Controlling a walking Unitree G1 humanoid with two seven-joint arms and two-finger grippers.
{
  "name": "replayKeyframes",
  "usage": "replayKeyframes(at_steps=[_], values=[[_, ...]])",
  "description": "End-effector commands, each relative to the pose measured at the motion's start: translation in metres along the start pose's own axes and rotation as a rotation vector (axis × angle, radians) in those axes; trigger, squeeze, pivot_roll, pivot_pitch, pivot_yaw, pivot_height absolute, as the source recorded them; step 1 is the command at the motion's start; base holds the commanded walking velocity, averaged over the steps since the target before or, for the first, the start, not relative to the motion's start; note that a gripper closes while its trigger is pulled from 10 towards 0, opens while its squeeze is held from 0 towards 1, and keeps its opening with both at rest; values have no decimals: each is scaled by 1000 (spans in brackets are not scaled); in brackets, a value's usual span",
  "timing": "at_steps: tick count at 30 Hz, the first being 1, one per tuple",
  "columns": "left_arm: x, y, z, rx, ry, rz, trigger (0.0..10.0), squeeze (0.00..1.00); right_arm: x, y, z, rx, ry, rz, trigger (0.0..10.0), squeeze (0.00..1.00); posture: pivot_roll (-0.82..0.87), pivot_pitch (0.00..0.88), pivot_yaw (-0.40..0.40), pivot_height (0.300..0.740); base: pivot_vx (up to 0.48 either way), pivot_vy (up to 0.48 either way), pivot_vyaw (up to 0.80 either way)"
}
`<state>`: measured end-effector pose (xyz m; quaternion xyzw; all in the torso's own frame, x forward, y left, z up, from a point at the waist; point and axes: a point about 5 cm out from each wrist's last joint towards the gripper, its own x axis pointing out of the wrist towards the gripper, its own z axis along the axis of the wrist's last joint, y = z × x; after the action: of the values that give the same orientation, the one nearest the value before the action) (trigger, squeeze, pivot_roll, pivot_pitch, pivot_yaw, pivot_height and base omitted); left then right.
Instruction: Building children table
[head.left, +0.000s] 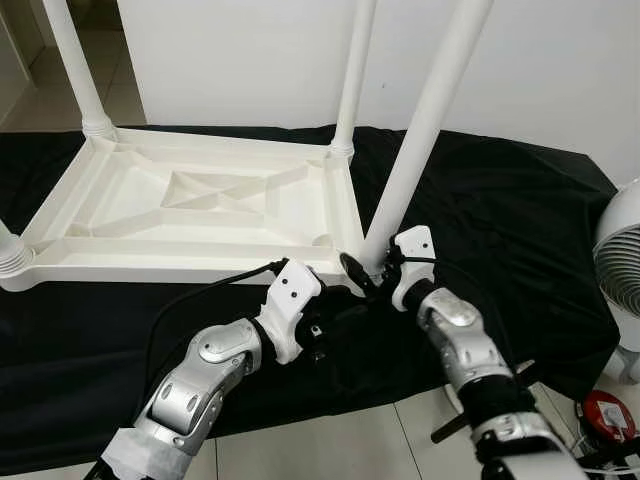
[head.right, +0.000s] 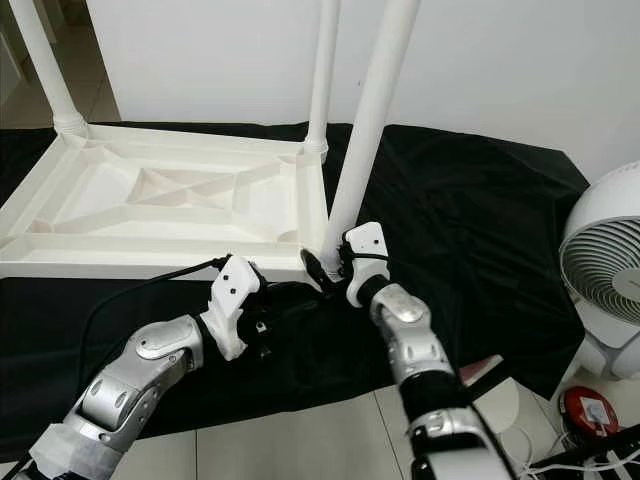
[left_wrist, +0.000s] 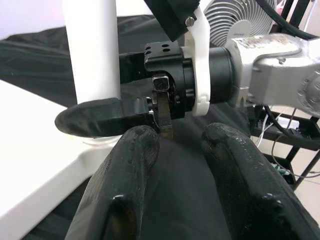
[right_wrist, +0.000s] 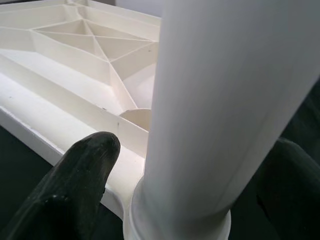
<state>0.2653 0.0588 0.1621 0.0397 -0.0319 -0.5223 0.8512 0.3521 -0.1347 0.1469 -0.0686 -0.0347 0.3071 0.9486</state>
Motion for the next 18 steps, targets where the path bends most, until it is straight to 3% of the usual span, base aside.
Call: replayKeyframes(at_steps=[1, 6, 7, 8, 9, 18], values=[[1, -4, -2, -4, 6, -65, 10000, 0, 0, 2, -2, 2, 3, 31, 10000, 0, 46, 33, -82, 740, 0, 0, 0], [2, -2, -1, 1, 6, -64, 10000, 0, 7, -1, -3, -29, 46, 84, 10000, 0, 57, 29, -81, 740, 0, 0, 0], [2, -2, -1, 2, 5, -63, 10000, 0, 8, -2, -4, -40, 55, 88, 4471, 0, 58, 29, -82, 740, 0, 0, 0], [2, -2, -1, 2, 5, -63, 10000, 0, 8, -2, -4, -40, 55, 88, 4471, 0, 58, 29, -82, 740, 0, 0, 0], [1, -1, 0, 3, 5, -60, 10000, 0, 11, -1, -5, -36, 70, 106, 0, 0, 66, 24, -86, 740, 0, 0, 0], [0, 0, 1, 9, 2, -49, 10000, 0, 17, 8, -9, -19, 90, 182, 0, 0, 77, 22, -87, 740, 0, 0, 0]])
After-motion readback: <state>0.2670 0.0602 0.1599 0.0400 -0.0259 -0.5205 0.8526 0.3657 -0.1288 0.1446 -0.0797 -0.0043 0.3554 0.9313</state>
